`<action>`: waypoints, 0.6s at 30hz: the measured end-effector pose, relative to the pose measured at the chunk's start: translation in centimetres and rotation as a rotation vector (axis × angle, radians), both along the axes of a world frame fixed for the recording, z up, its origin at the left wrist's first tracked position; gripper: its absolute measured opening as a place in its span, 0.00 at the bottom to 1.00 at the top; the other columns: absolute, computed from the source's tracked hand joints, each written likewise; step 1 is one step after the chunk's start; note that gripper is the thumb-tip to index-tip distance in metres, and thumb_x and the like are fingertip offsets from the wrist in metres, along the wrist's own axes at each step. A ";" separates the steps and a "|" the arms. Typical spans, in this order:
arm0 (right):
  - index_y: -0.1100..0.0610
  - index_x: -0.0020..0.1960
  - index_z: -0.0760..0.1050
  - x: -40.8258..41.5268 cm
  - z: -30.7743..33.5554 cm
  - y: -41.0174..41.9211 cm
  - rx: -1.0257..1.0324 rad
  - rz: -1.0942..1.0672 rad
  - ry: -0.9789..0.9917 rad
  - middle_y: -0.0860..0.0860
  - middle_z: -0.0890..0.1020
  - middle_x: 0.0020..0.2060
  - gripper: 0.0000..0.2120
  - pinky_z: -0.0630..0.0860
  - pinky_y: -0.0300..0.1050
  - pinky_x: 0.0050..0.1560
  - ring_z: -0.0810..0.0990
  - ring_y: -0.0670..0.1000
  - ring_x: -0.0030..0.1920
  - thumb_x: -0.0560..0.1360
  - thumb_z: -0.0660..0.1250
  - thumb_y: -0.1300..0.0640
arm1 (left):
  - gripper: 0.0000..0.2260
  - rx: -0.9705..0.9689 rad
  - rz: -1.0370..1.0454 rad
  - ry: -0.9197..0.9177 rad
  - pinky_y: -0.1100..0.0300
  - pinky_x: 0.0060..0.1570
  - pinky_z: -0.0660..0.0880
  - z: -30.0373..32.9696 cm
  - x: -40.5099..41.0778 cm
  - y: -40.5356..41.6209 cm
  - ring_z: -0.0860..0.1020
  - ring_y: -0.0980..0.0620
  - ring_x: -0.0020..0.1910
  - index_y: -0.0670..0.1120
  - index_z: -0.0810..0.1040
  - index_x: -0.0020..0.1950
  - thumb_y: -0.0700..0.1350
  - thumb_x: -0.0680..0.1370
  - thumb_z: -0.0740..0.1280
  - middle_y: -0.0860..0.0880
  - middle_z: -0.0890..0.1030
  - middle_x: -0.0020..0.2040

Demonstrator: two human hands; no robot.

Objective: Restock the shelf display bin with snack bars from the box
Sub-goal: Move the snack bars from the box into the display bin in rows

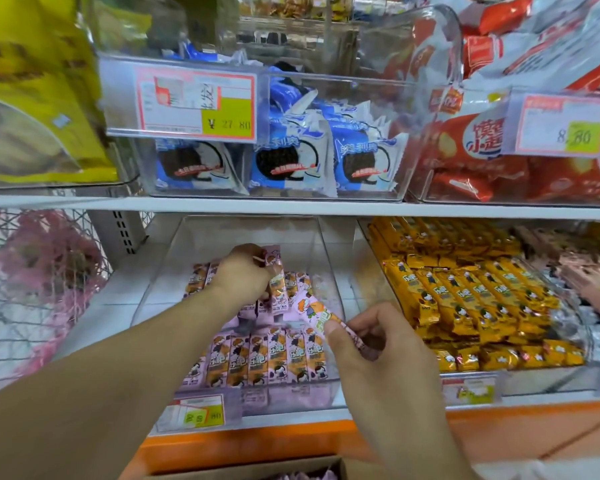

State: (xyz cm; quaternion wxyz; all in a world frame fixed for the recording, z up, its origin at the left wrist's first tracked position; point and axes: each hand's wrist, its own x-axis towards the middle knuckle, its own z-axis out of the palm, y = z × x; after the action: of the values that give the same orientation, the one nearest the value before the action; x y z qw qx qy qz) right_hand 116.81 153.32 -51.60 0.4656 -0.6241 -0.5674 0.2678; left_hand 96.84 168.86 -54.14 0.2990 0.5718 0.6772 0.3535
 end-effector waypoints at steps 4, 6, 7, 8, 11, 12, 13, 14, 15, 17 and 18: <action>0.50 0.40 0.75 0.1 -0.1 -0.1 0.018 -0.007 -0.016 0.48 0.80 0.35 0.14 0.75 0.41 0.37 0.78 0.46 0.39 0.76 0.74 0.44 | 0.08 -0.017 0.010 -0.086 0.43 0.50 0.85 -0.6 0.0 0.5 0.87 0.44 0.36 0.47 0.76 0.53 0.48 0.81 0.72 0.44 0.85 0.43; 0.50 0.40 0.75 0.1 -0.2 -0.1 0.021 -0.014 0.005 0.47 0.80 0.34 0.13 0.75 0.40 0.37 0.78 0.46 0.39 0.75 0.75 0.44 | 0.11 -0.017 0.010 0.008 0.49 0.48 0.84 -1.1 -0.1 0.8 0.87 0.45 0.38 0.44 0.78 0.55 0.51 0.81 0.70 0.46 0.85 0.43; 0.50 0.40 0.75 0.1 -0.2 -0.1 0.019 -0.017 0.015 0.46 0.80 0.35 0.13 0.74 0.39 0.36 0.78 0.45 0.39 0.75 0.75 0.44 | 0.12 -0.010 0.014 0.101 0.53 0.46 0.82 -1.3 -0.1 1.0 0.86 0.44 0.41 0.44 0.78 0.53 0.53 0.82 0.69 0.46 0.84 0.42; 0.50 0.40 0.76 0.1 -0.3 -0.1 0.014 -0.020 0.026 0.45 0.80 0.35 0.13 0.74 0.38 0.36 0.78 0.45 0.39 0.75 0.75 0.44 | 0.13 -0.001 0.018 0.180 0.56 0.45 0.78 -1.5 0.0 1.1 0.85 0.42 0.45 0.44 0.78 0.52 0.54 0.82 0.68 0.46 0.83 0.41; 0.49 0.40 0.76 0.1 -0.3 0.0 0.003 -0.017 0.057 0.41 0.80 0.38 0.12 0.75 0.41 0.39 0.79 0.44 0.40 0.74 0.75 0.44 | 0.16 0.033 0.004 0.218 0.57 0.43 0.73 -2.2 0.3 1.3 0.83 0.41 0.49 0.45 0.76 0.63 0.54 0.82 0.68 0.44 0.85 0.46; 0.49 0.41 0.76 0.1 -0.3 0.0 0.002 -0.015 0.060 0.40 0.80 0.38 0.12 0.75 0.41 0.39 0.79 0.43 0.41 0.75 0.75 0.44 | 0.17 0.057 -0.002 0.224 0.57 0.40 0.73 -2.4 0.6 1.2 0.83 0.42 0.46 0.46 0.73 0.66 0.54 0.82 0.68 0.44 0.85 0.44; 0.49 0.41 0.76 0.1 -0.2 0.0 0.000 -0.010 0.060 0.40 0.80 0.39 0.12 0.75 0.41 0.39 0.79 0.43 0.41 0.75 0.75 0.44 | 0.18 0.083 -0.002 0.238 0.57 0.37 0.73 -2.6 0.7 1.2 0.83 0.43 0.42 0.47 0.72 0.68 0.53 0.82 0.68 0.44 0.85 0.41; 0.49 0.41 0.76 0.2 -0.2 0.0 -0.003 -0.004 0.060 0.39 0.80 0.39 0.12 0.74 0.41 0.39 0.79 0.42 0.41 0.75 0.75 0.44 | 0.18 0.111 0.000 0.253 0.57 0.36 0.73 -2.8 0.8 1.1 0.82 0.44 0.39 0.48 0.70 0.70 0.51 0.82 0.68 0.45 0.85 0.39; 0.49 0.41 0.76 0.2 -0.2 0.0 -0.006 0.002 0.060 0.39 0.80 0.39 0.12 0.74 0.41 0.39 0.79 0.42 0.41 0.75 0.75 0.44 | 0.19 0.135 0.008 0.260 0.58 0.35 0.74 -2.9 0.8 0.9 0.82 0.45 0.38 0.50 0.68 0.71 0.50 0.83 0.68 0.45 0.85 0.39; 0.49 0.41 0.76 0.3 -0.2 0.0 -0.010 0.012 0.069 0.38 0.80 0.40 0.12 0.74 0.40 0.39 0.78 0.42 0.41 0.75 0.74 0.44 | 0.17 0.154 0.010 0.257 0.60 0.33 0.73 -2.8 0.7 0.7 0.81 0.47 0.37 0.50 0.70 0.71 0.47 0.83 0.68 0.46 0.85 0.42; 0.49 0.41 0.76 0.4 -0.2 -0.1 -0.014 0.016 0.075 0.38 0.80 0.40 0.12 0.74 0.40 0.39 0.78 0.42 0.41 0.75 0.74 0.44 | 0.13 0.155 0.000 0.261 0.62 0.31 0.71 -2.6 0.6 0.5 0.81 0.48 0.37 0.49 0.74 0.67 0.47 0.83 0.68 0.46 0.85 0.42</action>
State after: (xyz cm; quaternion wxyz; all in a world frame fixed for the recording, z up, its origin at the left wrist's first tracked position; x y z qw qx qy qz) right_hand 117.17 153.25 -51.76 0.4802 -0.6124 -0.5525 0.2987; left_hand 97.45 169.37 -56.70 0.1632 0.6343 0.6810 0.3276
